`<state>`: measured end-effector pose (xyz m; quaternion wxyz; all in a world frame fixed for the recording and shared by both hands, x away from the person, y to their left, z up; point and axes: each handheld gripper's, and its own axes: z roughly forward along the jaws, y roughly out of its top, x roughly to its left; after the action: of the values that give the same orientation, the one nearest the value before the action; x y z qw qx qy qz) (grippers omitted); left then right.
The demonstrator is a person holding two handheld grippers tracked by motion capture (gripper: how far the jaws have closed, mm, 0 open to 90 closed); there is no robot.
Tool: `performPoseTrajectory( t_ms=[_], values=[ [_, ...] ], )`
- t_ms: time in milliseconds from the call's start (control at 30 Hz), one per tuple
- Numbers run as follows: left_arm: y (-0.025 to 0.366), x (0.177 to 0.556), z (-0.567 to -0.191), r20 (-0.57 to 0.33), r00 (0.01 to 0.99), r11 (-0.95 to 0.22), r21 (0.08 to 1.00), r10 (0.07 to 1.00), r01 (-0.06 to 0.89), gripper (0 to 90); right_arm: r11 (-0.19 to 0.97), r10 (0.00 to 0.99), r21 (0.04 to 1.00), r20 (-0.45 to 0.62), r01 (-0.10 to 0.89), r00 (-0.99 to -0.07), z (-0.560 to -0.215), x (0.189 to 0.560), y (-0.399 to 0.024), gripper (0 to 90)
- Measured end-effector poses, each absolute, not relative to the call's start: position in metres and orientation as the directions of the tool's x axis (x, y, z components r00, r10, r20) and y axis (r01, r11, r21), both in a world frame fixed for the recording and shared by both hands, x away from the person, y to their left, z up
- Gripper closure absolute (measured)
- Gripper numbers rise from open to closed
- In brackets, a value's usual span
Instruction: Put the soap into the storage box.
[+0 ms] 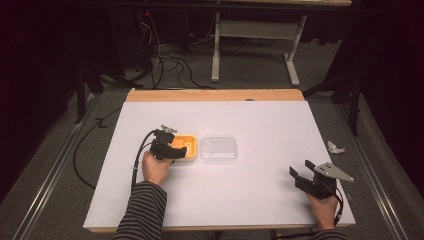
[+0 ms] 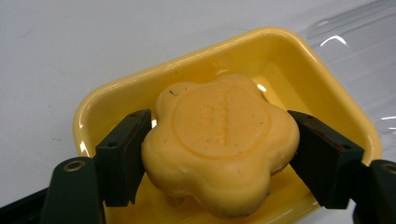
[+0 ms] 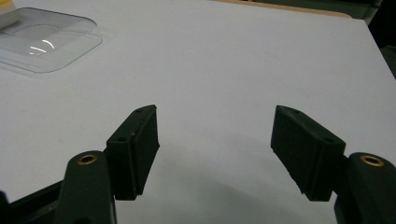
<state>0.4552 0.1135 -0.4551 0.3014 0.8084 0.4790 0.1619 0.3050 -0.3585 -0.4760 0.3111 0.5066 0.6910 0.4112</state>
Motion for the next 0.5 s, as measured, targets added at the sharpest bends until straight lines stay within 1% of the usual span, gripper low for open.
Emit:
performPoseTrajectory(
  t_ms=[100,267,500],
  values=[
    [0.113,0.455,-0.457,-0.028,0.488,-0.360,0.639,0.872,0.680,26.1,0.151,0.955,0.884,-0.015,0.442,-0.295,-0.476,0.305,-0.359,32.6],
    [0.114,0.454,-0.453,-0.035,0.488,-0.345,0.662,0.872,0.665,25.9,0.150,0.955,0.885,-0.014,0.441,-0.296,-0.476,0.305,-0.359,32.6],
    [0.117,0.450,-0.445,-0.027,0.487,-0.334,0.695,0.873,0.637,23.2,0.147,0.955,0.885,-0.011,0.443,-0.296,-0.476,0.305,-0.359,32.6]
  ],
)
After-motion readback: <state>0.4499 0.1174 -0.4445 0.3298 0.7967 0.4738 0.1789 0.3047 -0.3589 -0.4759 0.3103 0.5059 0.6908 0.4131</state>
